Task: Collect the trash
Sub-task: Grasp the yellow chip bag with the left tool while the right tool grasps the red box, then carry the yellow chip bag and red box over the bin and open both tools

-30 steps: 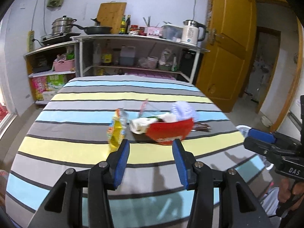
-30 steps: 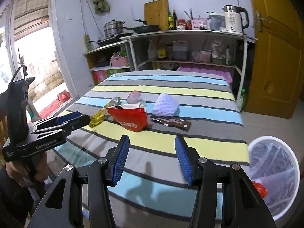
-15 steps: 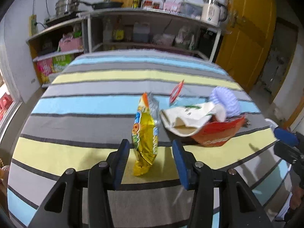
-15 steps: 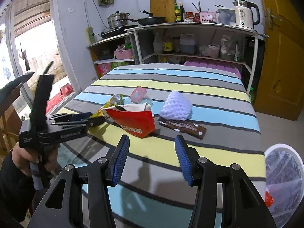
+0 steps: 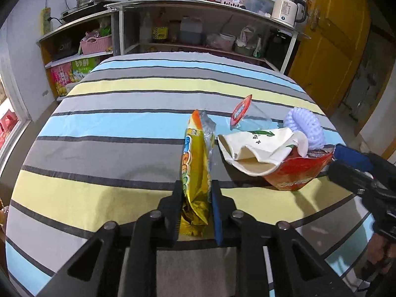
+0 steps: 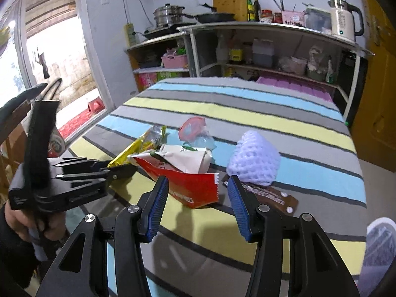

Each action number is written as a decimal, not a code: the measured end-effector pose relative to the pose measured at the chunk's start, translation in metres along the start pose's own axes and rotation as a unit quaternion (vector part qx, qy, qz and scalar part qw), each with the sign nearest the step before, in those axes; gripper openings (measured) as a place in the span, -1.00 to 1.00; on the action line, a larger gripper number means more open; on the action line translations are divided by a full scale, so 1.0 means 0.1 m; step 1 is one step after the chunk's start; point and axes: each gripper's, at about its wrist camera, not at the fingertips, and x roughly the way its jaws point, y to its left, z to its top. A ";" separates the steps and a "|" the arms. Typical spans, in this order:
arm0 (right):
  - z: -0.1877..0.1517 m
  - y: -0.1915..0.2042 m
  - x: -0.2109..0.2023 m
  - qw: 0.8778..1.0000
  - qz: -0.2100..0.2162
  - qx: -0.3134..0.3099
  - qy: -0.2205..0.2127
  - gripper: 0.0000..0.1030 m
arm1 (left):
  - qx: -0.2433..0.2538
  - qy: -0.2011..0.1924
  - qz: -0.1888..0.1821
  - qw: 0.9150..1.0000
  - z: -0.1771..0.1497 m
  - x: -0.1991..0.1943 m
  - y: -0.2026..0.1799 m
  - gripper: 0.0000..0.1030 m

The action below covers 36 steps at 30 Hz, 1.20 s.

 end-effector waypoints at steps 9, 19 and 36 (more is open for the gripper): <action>-0.12 0.22 -0.04 0.999 0.036 -0.023 0.010 -0.69 | -0.021 -0.012 -0.011 1.000 -0.14 -0.15 0.10 -0.64; -0.12 0.42 0.03 0.998 0.016 -0.059 0.018 -0.98 | -0.029 -0.014 -0.013 0.999 -0.19 -0.22 0.17 -0.64; -0.29 0.21 -0.60 0.999 -0.019 -0.003 -0.032 -0.99 | -0.002 -0.054 -0.056 0.997 -0.24 -0.60 -0.16 -0.65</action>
